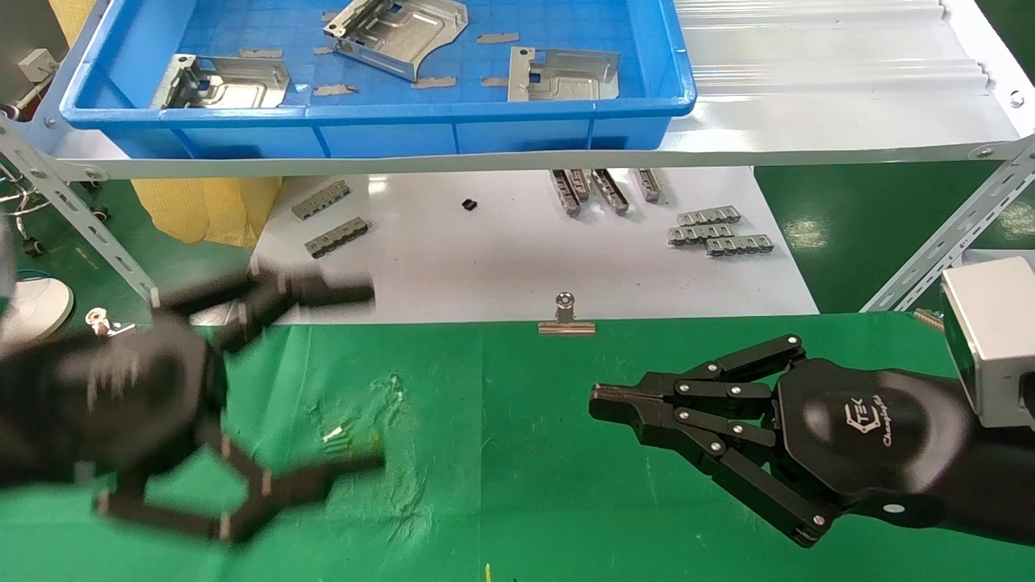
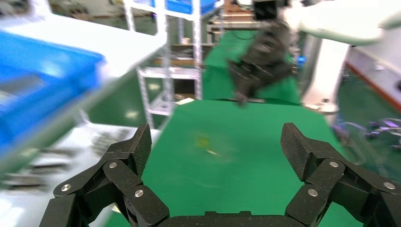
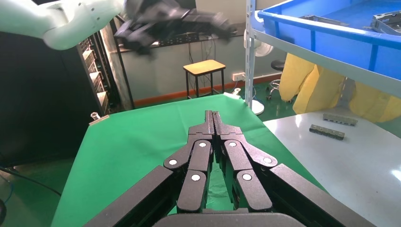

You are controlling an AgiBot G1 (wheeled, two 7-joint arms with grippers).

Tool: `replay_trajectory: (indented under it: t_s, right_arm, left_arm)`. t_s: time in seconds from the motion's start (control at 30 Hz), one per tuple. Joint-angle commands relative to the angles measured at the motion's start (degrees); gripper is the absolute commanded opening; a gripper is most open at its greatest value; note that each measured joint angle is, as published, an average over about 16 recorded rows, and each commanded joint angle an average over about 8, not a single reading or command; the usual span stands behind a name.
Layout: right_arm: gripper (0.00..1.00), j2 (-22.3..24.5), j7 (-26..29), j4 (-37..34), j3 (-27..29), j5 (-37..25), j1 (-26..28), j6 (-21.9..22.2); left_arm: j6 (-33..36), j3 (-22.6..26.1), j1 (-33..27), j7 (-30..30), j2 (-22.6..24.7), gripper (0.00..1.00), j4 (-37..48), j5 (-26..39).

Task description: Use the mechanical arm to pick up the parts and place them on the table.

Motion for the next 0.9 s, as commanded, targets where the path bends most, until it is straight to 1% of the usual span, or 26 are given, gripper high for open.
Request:
replay_trajectory:
  t_s: [0.03,0.2,0.37,0.47,0.57,0.7,0.73,0.8,0.9]
  right_arm:
    - [0.0,0.0,0.0,0.0,0.0,0.0,0.0,0.0]
    - [0.0,0.0,0.0,0.0,0.0,0.0,0.0,0.0]
    - [0.0,0.0,0.0,0.0,0.0,0.0,0.0,0.0]
    - [0.0,0.0,0.0,0.0,0.0,0.0,0.0,0.0]
    - [0.0,0.0,0.0,0.0,0.0,0.0,0.0,0.0]
    - [0.0,0.0,0.0,0.0,0.0,0.0,0.0,0.0]
    - [0.0,0.0,0.0,0.0,0.0,0.0,0.0,0.0]
    - [0.0,0.0,0.0,0.0,0.0,0.0,0.0,0.0]
    - [0.0,0.0,0.0,0.0,0.0,0.0,0.0,0.0]
  left_arm:
    - [-0.92,0.08,-2.77,-1.03,0.36,1.0,0.03,0.9]
    - [-3.78,3.6,-14.32,-1.48,6.6,1.0,10.13,8.58]
    - [-9.03,7.66,-26.26,1.34,15.3,1.0,26.41,17.81]
    - [-15.62,9.63,-32.49,3.27,21.12,1.0,37.39,22.79]
    - [-24.38,11.25,-37.36,4.75,26.86,1.0,47.37,27.06]
    - [-35.2,12.93,-41.4,5.99,33.27,1.0,57.29,31.05]
    - [-37.18,13.23,-42.03,6.12,34.51,0.92,59.15,31.67]
    - [-40.32,13.72,-43.03,6.29,36.57,0.67,62.24,32.6]
    - [-42.78,14.22,-43.84,6.29,38.44,0.3,65.12,33.37]
